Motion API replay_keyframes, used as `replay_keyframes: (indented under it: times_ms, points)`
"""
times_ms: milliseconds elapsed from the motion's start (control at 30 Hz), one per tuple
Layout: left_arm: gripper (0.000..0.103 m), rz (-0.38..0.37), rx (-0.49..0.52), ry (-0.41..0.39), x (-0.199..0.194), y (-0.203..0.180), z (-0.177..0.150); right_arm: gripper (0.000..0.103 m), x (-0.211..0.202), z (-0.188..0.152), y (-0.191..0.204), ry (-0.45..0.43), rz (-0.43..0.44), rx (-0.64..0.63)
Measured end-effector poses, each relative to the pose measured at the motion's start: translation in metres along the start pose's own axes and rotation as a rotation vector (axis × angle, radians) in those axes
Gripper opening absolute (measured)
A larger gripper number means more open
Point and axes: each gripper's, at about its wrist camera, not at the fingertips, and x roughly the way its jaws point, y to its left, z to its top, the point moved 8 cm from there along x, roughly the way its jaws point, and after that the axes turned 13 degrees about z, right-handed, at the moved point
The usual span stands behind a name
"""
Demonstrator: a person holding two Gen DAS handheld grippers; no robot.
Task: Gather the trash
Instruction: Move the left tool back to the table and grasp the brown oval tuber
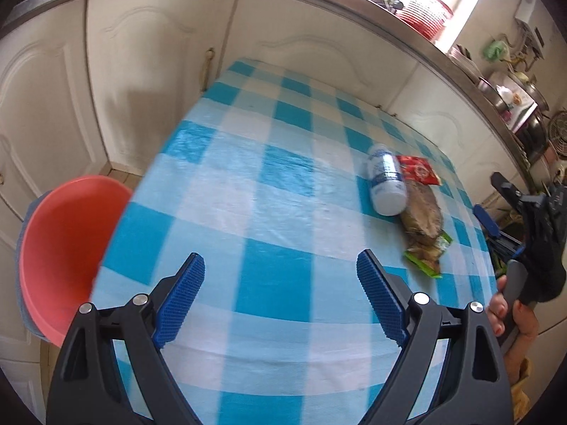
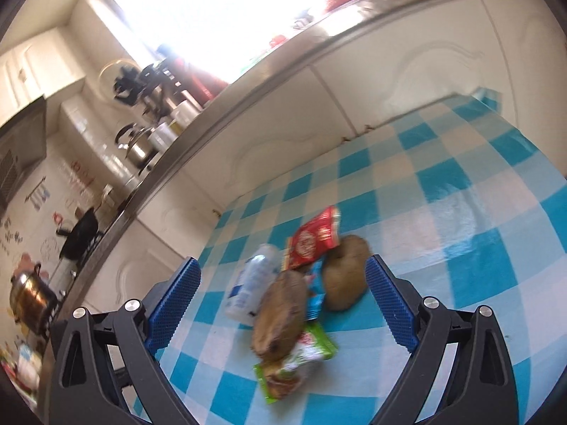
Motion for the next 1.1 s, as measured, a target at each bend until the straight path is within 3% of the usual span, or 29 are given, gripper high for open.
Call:
replay_keyframes:
  times_ms: [233,567,800,1100]
  points:
    - [0.088,-0.104,0.082,0.024,0.004,-0.06,-0.007,0.093,-0.013,0.012,-0.038,-0.019,-0.015,0.099]
    - [0.088,-0.205,0.17,0.051,0.019,-0.14,-0.008,0.093,-0.011,0.009,-0.053,0.044,0.007,0.153]
    - [0.088,-0.201,0.187,0.061,0.045,-0.174,0.001,0.093,-0.014,0.013,-0.059,0.037,0.005,0.158]
    - [0.088,-0.181,0.139,0.061,0.065,-0.184,0.019,0.093,-0.009,0.01,-0.059,0.063,0.007,0.144]
